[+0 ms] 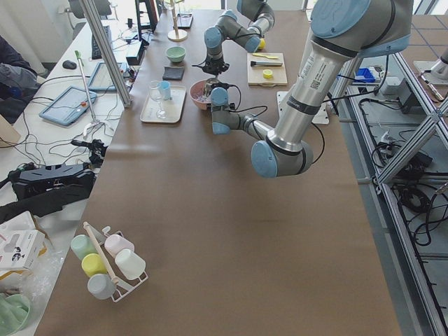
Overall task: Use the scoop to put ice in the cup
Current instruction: 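Push the scoop into the ice cubes while the left gripper steadies the bowl, then lift the ice-filled scoop out of the pink bowl with the right gripper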
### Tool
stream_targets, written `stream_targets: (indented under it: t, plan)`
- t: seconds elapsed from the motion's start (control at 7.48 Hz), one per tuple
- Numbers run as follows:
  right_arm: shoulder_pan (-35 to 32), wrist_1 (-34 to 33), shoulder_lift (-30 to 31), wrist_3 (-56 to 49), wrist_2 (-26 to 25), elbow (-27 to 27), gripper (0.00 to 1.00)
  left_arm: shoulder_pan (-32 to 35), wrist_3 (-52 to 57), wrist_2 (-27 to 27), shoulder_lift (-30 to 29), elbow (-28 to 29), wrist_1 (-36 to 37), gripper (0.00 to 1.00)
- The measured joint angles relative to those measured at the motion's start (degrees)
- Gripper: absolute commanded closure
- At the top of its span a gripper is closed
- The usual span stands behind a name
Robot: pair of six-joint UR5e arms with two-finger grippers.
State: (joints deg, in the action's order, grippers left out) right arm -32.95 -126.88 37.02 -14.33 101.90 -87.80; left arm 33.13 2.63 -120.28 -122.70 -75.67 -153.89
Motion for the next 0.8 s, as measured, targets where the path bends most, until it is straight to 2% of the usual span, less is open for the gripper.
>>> stream_targets:
  t: [0.4, 0.8]
  plan:
    - [-0.01, 3.07, 2.68, 1.15, 1.1, -3.1, 1.0, 1.1, -1.75, 0.36, 0.19, 0.23, 0.43, 0.02]
    - [-0.01, 4.6, 6.32, 2.81, 2.87, -7.72, 1.0, 3.76, -8.98, 0.69, 0.81, 0.71, 0.68, 0.02]
